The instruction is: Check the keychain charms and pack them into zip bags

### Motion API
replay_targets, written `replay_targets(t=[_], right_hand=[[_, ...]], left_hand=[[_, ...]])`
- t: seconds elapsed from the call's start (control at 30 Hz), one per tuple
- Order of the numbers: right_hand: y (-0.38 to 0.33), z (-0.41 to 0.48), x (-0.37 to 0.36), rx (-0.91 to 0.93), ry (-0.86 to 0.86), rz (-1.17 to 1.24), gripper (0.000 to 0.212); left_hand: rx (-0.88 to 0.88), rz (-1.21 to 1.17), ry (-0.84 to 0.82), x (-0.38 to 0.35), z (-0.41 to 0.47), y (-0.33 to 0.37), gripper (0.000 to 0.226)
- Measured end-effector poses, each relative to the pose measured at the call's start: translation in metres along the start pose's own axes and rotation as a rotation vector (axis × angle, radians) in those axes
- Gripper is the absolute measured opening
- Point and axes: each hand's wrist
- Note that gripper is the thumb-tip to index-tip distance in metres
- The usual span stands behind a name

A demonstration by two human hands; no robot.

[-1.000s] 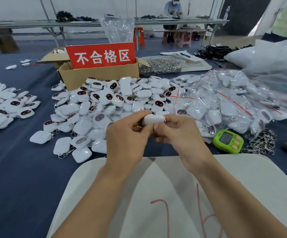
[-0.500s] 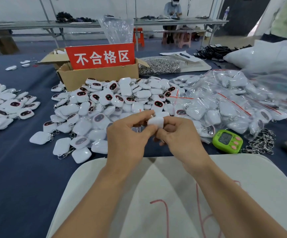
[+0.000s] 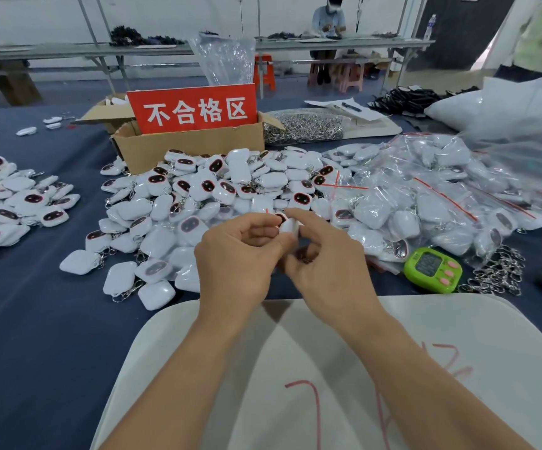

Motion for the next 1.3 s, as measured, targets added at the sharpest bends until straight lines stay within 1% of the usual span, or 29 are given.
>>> replay_targets(t=[0.07, 0.1, 0.13, 0.17, 0.2, 0.27, 0.3, 0.37, 0.43, 0.57, 0.63, 0.7, 0.77, 0.9, 1.03, 1.1, 1.13, 1.17, 1.23, 1.3], right_hand=[[0.001, 0.003, 0.003, -0.053, -0.018, 0.047, 0.045], [0.002, 0.005, 0.005, -0.087, -0.021, 0.084, 0.044], [0.003, 0.005, 0.008, -0.119, -0.013, 0.109, 0.045], [0.003, 0.006, 0.010, -0.150, -0.001, 0.123, 0.044], [0.003, 0.007, 0.011, -0.174, 0.012, 0.133, 0.040], [0.003, 0.007, 0.012, -0.215, 0.039, 0.161, 0.031], [0.004, 0.006, 0.012, -0.234, 0.050, 0.177, 0.028], [0.005, 0.006, 0.012, -0.257, 0.060, 0.189, 0.024], [0.006, 0.007, 0.012, -0.268, 0.062, 0.189, 0.021], [0.007, 0.009, 0.012, -0.312, 0.082, 0.157, 0.016], [0.006, 0.010, 0.011, -0.323, 0.068, 0.185, 0.014], [0.004, 0.010, 0.011, -0.326, 0.044, 0.260, 0.012], [0.004, 0.011, 0.011, -0.315, 0.029, 0.291, 0.011], [0.005, 0.011, 0.011, -0.279, 0.023, 0.281, 0.011], [0.002, 0.009, 0.012, -0.224, -0.019, 0.267, 0.017], [0.005, 0.008, 0.012, -0.212, -0.058, 0.208, 0.027], [0.006, 0.008, 0.012, -0.210, -0.072, 0.150, 0.032], [0.007, 0.008, 0.011, -0.203, -0.086, 0.094, 0.034], [0.005, 0.008, 0.010, -0.164, -0.085, 0.054, 0.029], [0.000, 0.010, 0.012, -0.140, 0.031, 0.146, 0.018]], left_hand=[[-0.011, 0.016, 0.021, 0.003, 0.001, -0.001, 0.013], [-0.020, 0.074, 0.062, 0.005, 0.002, -0.003, 0.011], [-0.032, 0.177, 0.099, 0.006, 0.003, -0.006, 0.014], [-0.040, 0.311, 0.107, 0.006, 0.005, -0.009, 0.024], [-0.040, 0.467, 0.080, 0.005, 0.006, -0.012, 0.036], [-0.025, 0.796, -0.028, 0.002, 0.006, -0.016, 0.058], [-0.025, 0.909, -0.076, 0.000, 0.006, -0.017, 0.062], [-0.048, 0.993, -0.104, -0.002, 0.006, -0.018, 0.055], [-0.060, 0.955, -0.075, -0.002, 0.006, -0.019, 0.045], [-0.029, 0.828, -0.063, 0.001, 0.006, -0.020, 0.051], [-0.041, 0.746, -0.056, 0.002, 0.006, -0.019, 0.048], [-0.089, 0.606, -0.072, 0.001, 0.005, -0.019, 0.043], [-0.154, 0.467, -0.128, -0.001, 0.002, -0.015, 0.043], [-0.240, 0.311, -0.220, -0.002, -0.001, -0.010, 0.056], [-0.236, 0.131, -0.351, 0.000, -0.001, -0.005, 0.061], [-0.209, 0.026, -0.409, -0.001, -0.003, -0.001, 0.062], [-0.204, -0.003, -0.409, -0.003, -0.004, 0.001, 0.061], [-0.203, -0.011, -0.384, -0.004, -0.006, 0.001, 0.058], [-0.191, 0.029, -0.247, -0.008, -0.007, 0.001, 0.053], [-0.134, 0.054, -0.034, -0.007, -0.004, 0.000, 0.053]])
Point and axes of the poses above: each hand's wrist, its own z-axis towards the middle knuckle, its own x-axis out of the back of the hand, y = z × x, and after that the axes turned 1 degree about -x, right-handed
